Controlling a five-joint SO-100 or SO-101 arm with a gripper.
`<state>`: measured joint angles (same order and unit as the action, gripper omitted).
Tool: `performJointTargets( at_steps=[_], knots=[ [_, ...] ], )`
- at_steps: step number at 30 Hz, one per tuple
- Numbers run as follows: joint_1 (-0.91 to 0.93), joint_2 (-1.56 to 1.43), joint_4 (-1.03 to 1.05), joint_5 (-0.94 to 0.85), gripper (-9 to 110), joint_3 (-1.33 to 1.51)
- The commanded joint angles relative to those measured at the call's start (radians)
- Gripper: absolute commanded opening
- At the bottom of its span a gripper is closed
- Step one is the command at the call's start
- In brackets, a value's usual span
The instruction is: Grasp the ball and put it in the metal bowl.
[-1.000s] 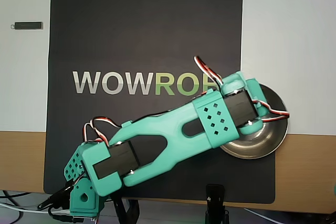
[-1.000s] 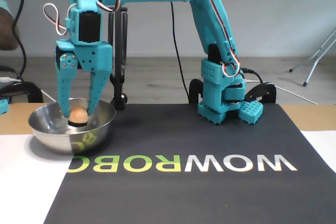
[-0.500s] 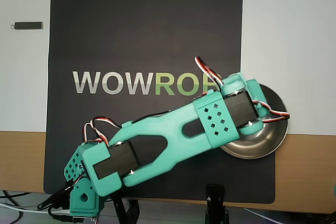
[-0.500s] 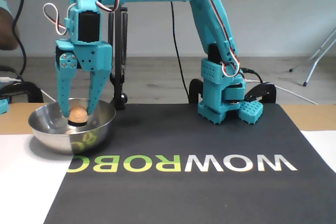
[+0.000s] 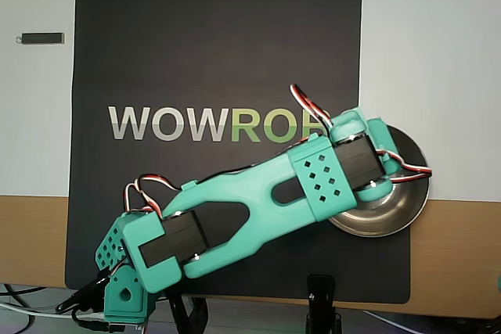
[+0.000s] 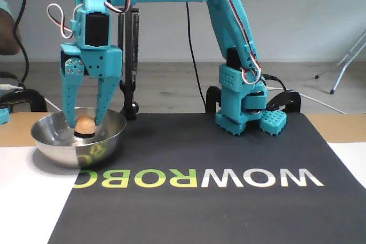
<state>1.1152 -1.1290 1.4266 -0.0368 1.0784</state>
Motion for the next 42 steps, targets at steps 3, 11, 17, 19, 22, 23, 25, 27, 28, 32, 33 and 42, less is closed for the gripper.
performJointTargets(
  at_steps=[3, 11, 17, 19, 22, 23, 25, 27, 28, 32, 33, 42],
  knots=[
    [-0.002, -0.009, -0.006, 0.000, 41, -0.041],
    [0.003, -0.008, -0.002, -0.002, 58, -0.040],
    [0.003, -0.008, -0.005, -0.002, 58, -0.040],
    [0.003, -0.008, -0.005, -0.002, 58, -0.037],
    [0.003, -0.008, -0.002, -0.002, 58, -0.035],
    [0.003, -0.008, 0.002, -0.002, 58, -0.034],
    [0.005, -0.008, 0.005, -0.003, 58, -0.034],
    [0.006, -0.008, 0.006, -0.003, 58, -0.034],
    [0.006, -0.008, 0.006, -0.003, 58, -0.034],
    [0.006, -0.009, 0.006, -0.003, 58, -0.034],
    [0.006, -0.009, 0.006, -0.003, 58, -0.034],
    [0.006, -0.009, 0.006, -0.003, 50, -0.034]
  ],
)
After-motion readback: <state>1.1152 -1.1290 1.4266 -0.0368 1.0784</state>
